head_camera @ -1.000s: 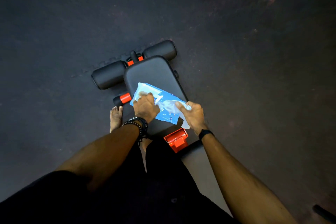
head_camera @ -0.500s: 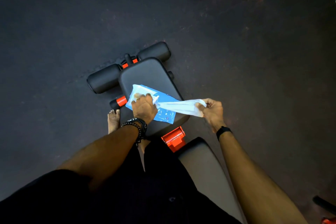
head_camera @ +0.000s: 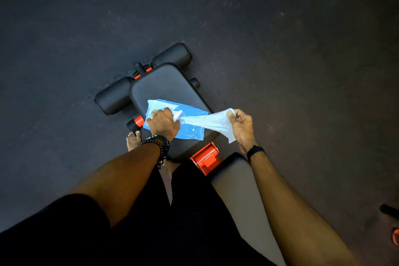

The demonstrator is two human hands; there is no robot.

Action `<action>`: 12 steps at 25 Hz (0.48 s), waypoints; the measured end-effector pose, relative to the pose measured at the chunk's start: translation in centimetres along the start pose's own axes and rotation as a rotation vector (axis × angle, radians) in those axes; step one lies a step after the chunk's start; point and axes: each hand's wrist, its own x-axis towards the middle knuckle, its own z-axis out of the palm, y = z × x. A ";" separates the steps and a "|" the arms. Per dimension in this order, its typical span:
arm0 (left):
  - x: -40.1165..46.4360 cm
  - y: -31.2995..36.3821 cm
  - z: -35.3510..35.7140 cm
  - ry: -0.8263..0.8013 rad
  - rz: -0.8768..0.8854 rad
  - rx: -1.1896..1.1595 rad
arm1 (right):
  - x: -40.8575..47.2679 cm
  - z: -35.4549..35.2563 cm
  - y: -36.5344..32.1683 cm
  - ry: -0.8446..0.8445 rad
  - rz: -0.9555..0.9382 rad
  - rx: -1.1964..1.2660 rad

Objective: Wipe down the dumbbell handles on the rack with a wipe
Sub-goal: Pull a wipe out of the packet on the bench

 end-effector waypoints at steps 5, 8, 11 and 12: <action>0.0 0.1 -0.2 -0.021 -0.080 0.019 | 0.2 -0.7 0.5 -0.011 0.018 -0.032; 0.1 0.2 -0.3 -0.046 -0.090 -0.014 | 0.4 -0.3 0.5 0.023 0.027 -0.045; 0.2 0.0 -0.4 -0.045 -0.102 -0.056 | 0.3 0.1 0.2 0.040 0.040 -0.039; 0.2 0.0 -0.3 -0.044 -0.105 -0.052 | 0.2 0.1 0.0 0.037 0.034 -0.034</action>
